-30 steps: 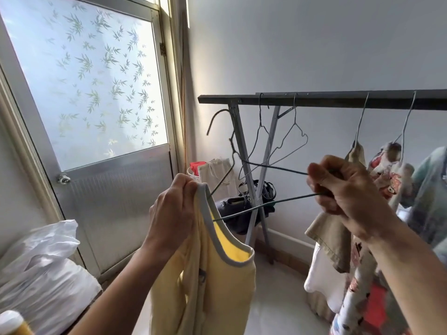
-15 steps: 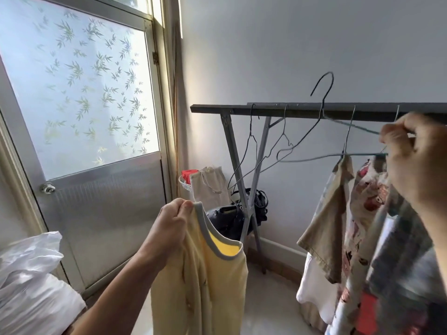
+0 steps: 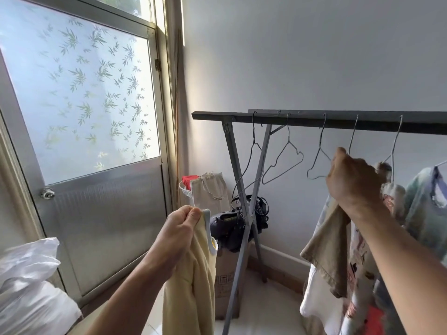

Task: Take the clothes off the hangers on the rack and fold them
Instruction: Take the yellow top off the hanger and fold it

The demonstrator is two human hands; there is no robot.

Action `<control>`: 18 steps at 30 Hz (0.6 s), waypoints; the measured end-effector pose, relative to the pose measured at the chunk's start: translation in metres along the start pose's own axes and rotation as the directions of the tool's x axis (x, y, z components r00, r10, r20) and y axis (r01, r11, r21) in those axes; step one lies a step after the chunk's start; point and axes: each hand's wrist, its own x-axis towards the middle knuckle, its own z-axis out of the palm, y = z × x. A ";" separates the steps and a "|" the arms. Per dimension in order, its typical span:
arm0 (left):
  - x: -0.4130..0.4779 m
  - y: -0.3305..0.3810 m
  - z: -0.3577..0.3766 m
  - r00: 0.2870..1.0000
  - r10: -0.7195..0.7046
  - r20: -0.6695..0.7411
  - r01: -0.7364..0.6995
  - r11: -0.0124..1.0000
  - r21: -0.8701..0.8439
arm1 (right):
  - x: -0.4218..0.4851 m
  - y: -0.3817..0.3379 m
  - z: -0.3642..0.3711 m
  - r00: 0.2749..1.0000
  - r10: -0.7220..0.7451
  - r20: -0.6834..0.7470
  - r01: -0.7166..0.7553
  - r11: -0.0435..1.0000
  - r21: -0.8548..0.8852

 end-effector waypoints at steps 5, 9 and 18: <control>-0.003 0.007 0.006 0.999 -0.001 0.036 0.001 1.000 0.014 | 0.005 -0.016 0.016 0.995 -0.045 0.094 0.050 0.998 -0.046; -0.003 0.012 0.008 0.996 -0.004 0.091 0.002 1.000 0.022 | 0.001 -0.014 0.035 0.993 -0.048 0.110 0.053 0.998 -0.045; -0.005 0.040 0.005 0.970 0.042 0.239 -0.086 0.980 0.180 | -0.065 -0.034 0.021 0.964 -0.164 0.211 0.092 0.946 0.312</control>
